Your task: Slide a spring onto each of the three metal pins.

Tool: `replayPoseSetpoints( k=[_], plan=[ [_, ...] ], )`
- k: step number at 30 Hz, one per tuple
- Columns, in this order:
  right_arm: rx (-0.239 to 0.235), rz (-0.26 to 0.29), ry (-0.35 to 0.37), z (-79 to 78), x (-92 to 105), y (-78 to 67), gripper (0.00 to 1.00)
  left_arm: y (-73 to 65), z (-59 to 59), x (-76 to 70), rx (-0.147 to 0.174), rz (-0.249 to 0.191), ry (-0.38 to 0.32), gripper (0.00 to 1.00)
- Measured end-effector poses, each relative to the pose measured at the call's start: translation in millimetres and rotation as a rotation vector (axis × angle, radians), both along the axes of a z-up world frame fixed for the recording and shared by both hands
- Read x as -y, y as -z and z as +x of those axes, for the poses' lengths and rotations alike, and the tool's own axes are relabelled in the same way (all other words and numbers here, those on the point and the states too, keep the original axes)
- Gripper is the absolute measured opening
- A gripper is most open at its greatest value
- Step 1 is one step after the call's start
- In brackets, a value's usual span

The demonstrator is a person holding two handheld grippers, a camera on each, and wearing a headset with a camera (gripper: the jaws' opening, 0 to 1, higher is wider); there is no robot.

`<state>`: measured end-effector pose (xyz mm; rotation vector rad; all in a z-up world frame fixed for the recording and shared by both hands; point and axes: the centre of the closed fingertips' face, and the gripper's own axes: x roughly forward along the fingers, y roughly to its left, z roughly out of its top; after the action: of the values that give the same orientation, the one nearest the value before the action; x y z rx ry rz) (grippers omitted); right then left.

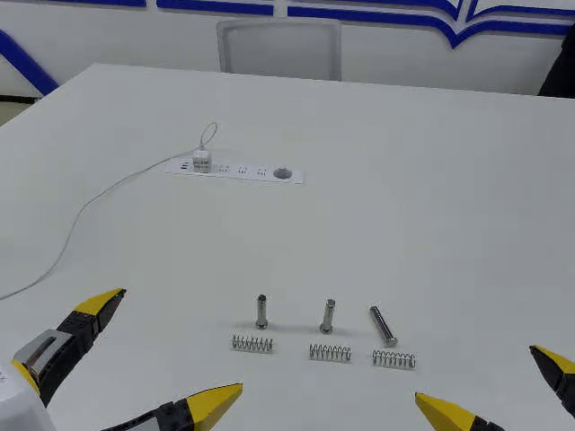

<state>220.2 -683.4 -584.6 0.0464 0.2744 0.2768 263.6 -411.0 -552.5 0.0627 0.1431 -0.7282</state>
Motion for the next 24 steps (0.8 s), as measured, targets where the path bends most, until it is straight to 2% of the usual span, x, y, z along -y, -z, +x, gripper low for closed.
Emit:
replayPoseSetpoints(
  k=[9, 17, 21, 23, 24],
  plan=[
    [-0.043, -0.046, -0.022, -2.4, -3.4, 9.9, 0.91, 2.5, 0.1, -0.6, -0.017, -0.006, 0.000, 0.95],
    [-0.058, -0.069, -0.032, -3.9, -4.8, 12.6, 0.89, 5.1, -0.7, -0.7, -0.029, 0.001, 0.002, 0.94],
    [-0.031, -0.018, -0.055, -2.6, -11.7, 4.9, 0.86, 6.2, -1.3, 0.2, -0.027, 0.010, 0.006, 0.94],
    [-0.051, -0.033, -0.069, -2.7, -13.3, 9.6, 0.85, 7.5, -2.0, 1.0, -0.031, 0.016, 0.011, 0.93],
    [-0.077, -0.057, -0.080, -3.3, -13.3, 15.7, 0.85, 7.7, -2.4, 1.7, -0.032, 0.018, 0.013, 0.93]
  ],
)
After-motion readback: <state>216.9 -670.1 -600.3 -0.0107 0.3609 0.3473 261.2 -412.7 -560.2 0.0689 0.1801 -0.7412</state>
